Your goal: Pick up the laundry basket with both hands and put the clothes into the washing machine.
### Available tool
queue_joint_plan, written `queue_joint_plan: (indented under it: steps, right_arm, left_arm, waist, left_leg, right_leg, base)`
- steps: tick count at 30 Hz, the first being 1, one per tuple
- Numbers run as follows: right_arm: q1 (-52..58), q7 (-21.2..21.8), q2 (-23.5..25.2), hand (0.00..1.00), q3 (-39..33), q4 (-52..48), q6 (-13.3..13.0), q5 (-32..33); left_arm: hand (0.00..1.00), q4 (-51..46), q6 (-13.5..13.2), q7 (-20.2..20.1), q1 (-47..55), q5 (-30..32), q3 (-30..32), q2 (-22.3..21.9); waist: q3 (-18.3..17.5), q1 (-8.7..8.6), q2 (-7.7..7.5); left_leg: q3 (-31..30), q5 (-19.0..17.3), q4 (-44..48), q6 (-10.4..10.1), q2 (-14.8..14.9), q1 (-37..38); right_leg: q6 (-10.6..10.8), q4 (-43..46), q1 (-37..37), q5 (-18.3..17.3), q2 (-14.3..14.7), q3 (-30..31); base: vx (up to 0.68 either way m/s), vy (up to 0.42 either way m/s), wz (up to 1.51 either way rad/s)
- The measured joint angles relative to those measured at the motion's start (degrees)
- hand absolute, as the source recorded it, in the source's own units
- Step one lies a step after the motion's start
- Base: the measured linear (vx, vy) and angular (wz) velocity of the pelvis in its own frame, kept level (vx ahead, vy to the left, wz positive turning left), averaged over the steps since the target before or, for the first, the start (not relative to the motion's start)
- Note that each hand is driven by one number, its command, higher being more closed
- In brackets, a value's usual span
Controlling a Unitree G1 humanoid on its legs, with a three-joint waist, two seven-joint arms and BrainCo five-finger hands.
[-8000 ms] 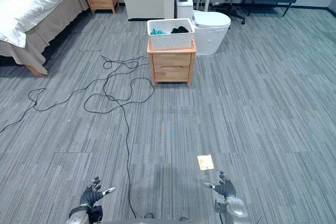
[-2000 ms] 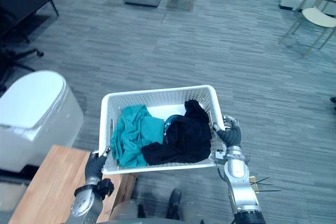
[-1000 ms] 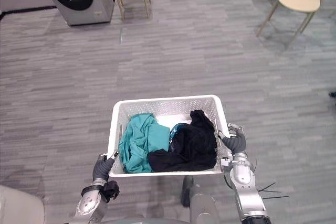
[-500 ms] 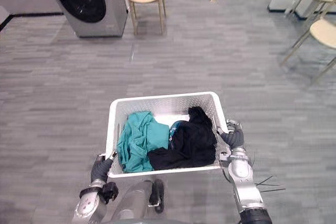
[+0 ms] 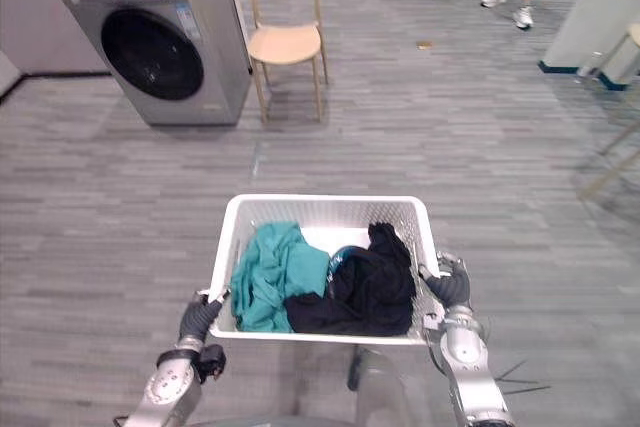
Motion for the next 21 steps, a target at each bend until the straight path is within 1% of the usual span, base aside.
queue_joint_plan:
  steps: [1,2,3,4,5,6,7,8,10,11,12,13,14,15,16,17,18,19,20,21]
  right_arm:
    - [-0.23,0.12,-0.09,1.0,0.12,-0.09,0.11,-0.27]
    - [-0.2,0.0,-0.02,1.0,-0.05,-0.17,0.12,-0.22]
    - [-0.2,-0.06,0.14,1.0,-0.33,-0.39,0.12,-0.16]
    - [0.09,-0.24,0.18,1.0,-0.32,-2.06,0.12,0.19]
    - [0.35,-0.26,0.21,1.0,-0.33,-2.83,0.11,0.21]
    - [0.57,-0.3,0.17,1.0,-0.34,-4.21,0.09,0.21]
    - [-0.01,-0.31,0.1,1.0,-0.36,-5.04,-0.15,0.21]
    - [-0.44,-0.32,0.1,1.0,-0.37,-5.03,-0.19,0.23]
    - [-1.34,-0.32,0.07,1.0,-0.43,-4.73,-0.2,0.22]
    - [-1.36,-0.41,0.01,1.0,-0.48,-4.22,-0.23,0.23]
    - [-1.31,-0.56,0.26,1.0,-0.47,-3.12,-0.22,0.17]
    - [-1.31,-0.56,0.3,1.0,-0.46,-2.96,-0.22,0.17]
    - [-2.11,-0.99,2.3,1.0,-0.47,-0.1,-0.07,0.06]
    - [-2.49,-0.98,1.53,1.0,-0.49,0.34,-0.08,0.09]
    - [-3.16,-0.94,1.46,1.0,-0.48,0.85,-0.08,0.06]
    - [-3.9,-0.89,1.62,1.0,-0.46,1.54,-0.07,-0.1]
    - [-4.52,-0.19,1.88,1.0,-0.43,3.13,-0.08,-0.66]
    - [-4.38,-0.02,2.42,1.0,-0.44,4.85,-0.08,-0.83]
    - [-4.25,-0.02,2.74,1.0,-0.44,5.79,-0.08,-0.82]
    - [-3.88,0.08,3.51,1.0,-0.34,6.9,-0.08,-0.82]
  left_arm:
    - [1.0,0.68,0.05,-0.01,-0.08,-0.02,0.13,-0.4]
    - [1.0,0.73,0.05,-0.04,-0.1,-0.03,0.0,-0.58]
    - [1.0,0.71,-0.1,-0.05,-0.14,-0.03,-0.23,-0.39]
    - [1.0,0.72,-0.18,-0.06,-0.04,-0.16,-0.23,-0.14]
    - [1.0,0.72,-0.31,-0.06,0.13,-0.19,-0.23,-0.06]
    - [1.0,0.67,-0.8,-0.19,0.4,-0.24,-0.25,0.05]
    - [1.0,0.6,-1.26,-0.19,0.38,-0.34,-0.22,0.22]
    - [1.0,0.5,-1.38,-0.19,0.33,-0.34,-0.2,0.3]
    - [1.0,0.39,-1.62,-0.2,0.28,-0.32,-0.21,0.33]
    - [1.0,-0.12,-1.64,-0.21,0.36,-0.29,-0.21,0.26]
    - [1.0,-0.58,-1.6,-0.2,0.62,-0.23,-0.17,0.26]
    - [1.0,-0.58,-1.6,-0.2,0.64,-0.22,-0.16,0.26]
    - [1.0,-1.63,-1.05,-0.14,0.91,-0.14,0.34,0.9]
    - [1.0,-2.4,-0.99,-0.17,0.81,0.07,0.3,0.74]
    - [1.0,-2.46,-0.78,-0.17,0.94,0.05,0.29,0.6]
    - [1.0,-2.47,-0.58,-0.16,1.35,0.0,0.3,0.58]
    - [1.0,-2.46,-0.34,-0.16,2.01,-0.01,0.3,0.75]
    - [1.0,-2.41,0.28,-0.16,2.06,0.01,0.3,0.98]
    - [1.0,-2.41,0.62,-0.16,2.2,0.03,0.3,1.13]
    - [1.0,-2.42,0.66,-0.16,3.06,0.12,0.3,1.55]
  waist:
    - [0.2,0.64,-0.05]
    - [0.53,0.89,0.35]
    - [1.47,1.02,0.12]
    - [2.88,1.56,-0.95]
    - [3.07,1.93,-1.28]
    - [3.38,2.97,-2.47]
    - [3.2,3.56,-2.63]
    - [3.23,4.05,-2.66]
    - [3.18,4.9,-3.06]
    - [3.06,5.3,-3.01]
    - [2.73,5.98,-2.53]
    - [2.64,6.0,-2.43]
    - [1.21,5.7,-5.97]
    - [1.15,5.98,-6.19]
    - [1.16,6.46,-6.19]
    - [1.15,6.99,-6.2]
    - [1.25,7.42,-6.33]
    - [1.4,7.14,-6.42]
    - [1.46,7.05,-6.51]
    - [1.41,6.38,-6.32]
  left_leg:
    - [0.64,13.87,14.47,-4.89,0.91,-6.01]
    - [1.18,14.28,21.9,-5.97,2.54,-8.85]
    - [4.27,12.53,33.7,-4.01,5.92,-13.57]
    - [7.66,8.28,41.49,2.57,8.52,-18.19]
    - [8.85,7.19,42.35,4.2,9.12,-19.98]
    - [10.94,4.5,41.15,5.62,9.55,-24.05]
    - [11.88,1.8,36.0,6.07,9.16,-29.75]
    - [12.05,1.25,33.01,6.21,8.61,-31.71]
    - [11.87,1.17,17.26,6.17,5.73,-36.47]
    - [11.33,3.77,1.64,3.11,4.07,-37.23]
    - [11.68,13.5,-8.16,2.11,3.63,-36.23]
    - [11.73,14.02,-8.24,2.23,3.58,-36.0]
    - [13.35,11.73,-6.08,7.88,-0.35,-36.1]
    - [14.29,7.69,-1.35,9.62,-0.62,-37.57]
    - [15.04,5.53,0.22,10.24,-0.64,-37.43]
    - [16.07,3.62,0.55,10.53,-0.73,-36.26]
    - [16.83,1.45,-0.91,10.66,-1.67,-32.63]
    - [16.77,0.5,-3.45,10.46,-3.06,-27.99]
    - [16.75,0.3,-5.28,10.42,-3.92,-24.91]
    - [16.71,0.27,-9.89,10.4,-5.03,-18.64]
  right_leg:
    - [0.29,1.2,3.18,-4.19,0.77,0.88]
    - [0.35,0.53,5.85,-5.44,1.43,0.71]
    - [0.28,-1.37,11.66,-7.19,2.69,0.73]
    - [1.05,-4.33,18.91,-9.72,3.06,1.46]
    - [0.92,-5.59,21.31,-10.73,3.01,1.93]
    - [1.92,-8.48,25.78,-11.82,2.73,3.07]
    - [3.18,-11.52,29.22,-12.69,2.19,4.2]
    - [3.79,-12.2,30.47,-13.06,1.69,4.63]
    - [6.31,-14.12,33.56,-14.7,-0.91,5.99]
    - [8.71,-15.6,35.69,-16.16,-2.36,6.5]
    - [10.61,-17.11,38.28,-17.39,-2.54,8.04]
    - [10.71,-17.24,38.51,-17.42,-2.66,8.18]
    - [10.81,-18.83,40.24,-17.34,-6.79,10.0]
    - [11.69,-17.35,39.93,-16.77,-7.86,11.01]
    - [12.3,-14.29,39.17,-17.07,-8.57,12.05]
    - [12.94,-9.13,37.13,-17.35,-9.37,12.82]
    - [16.2,3.89,32.23,-16.74,-10.99,13.9]
    - [18.3,18.9,27.41,-15.37,-12.56,14.3]
    - [17.56,25.85,25.25,-15.74,-13.14,13.99]
    - [14.13,34.99,21.6,-17.76,-13.66,11.85]
  base:
    - [0.8,-0.159,-0.15]
    - [0.75,-0.101,-0.11]
    - [0.67,-0.058,0.02]
    - [0.64,-0.043,0.03]
    - [0.62,-0.016,-0.1]
    - [0.59,0.049,-0.21]
    - [0.59,0.088,-0.29]
    - [0.59,0.167,-0.33]
    - [0.54,0.214,-0.3]
    - [0.73,0.333,-0.36]
    - [0.62,0.284,-0.3]
    - [0.81,0.358,-0.16]
    - [0.7,0.317,0.06]
    - [0.83,0.377,-0.03]
    - [0.53,0.249,-0.23]
    - [0.46,0.245,-0.48]
    - [0.54,0.291,-0.32]
    - [0.52,0.275,-0.16]
    - [0.52,0.221,0.08]
    - [0.62,0.218,0.07]
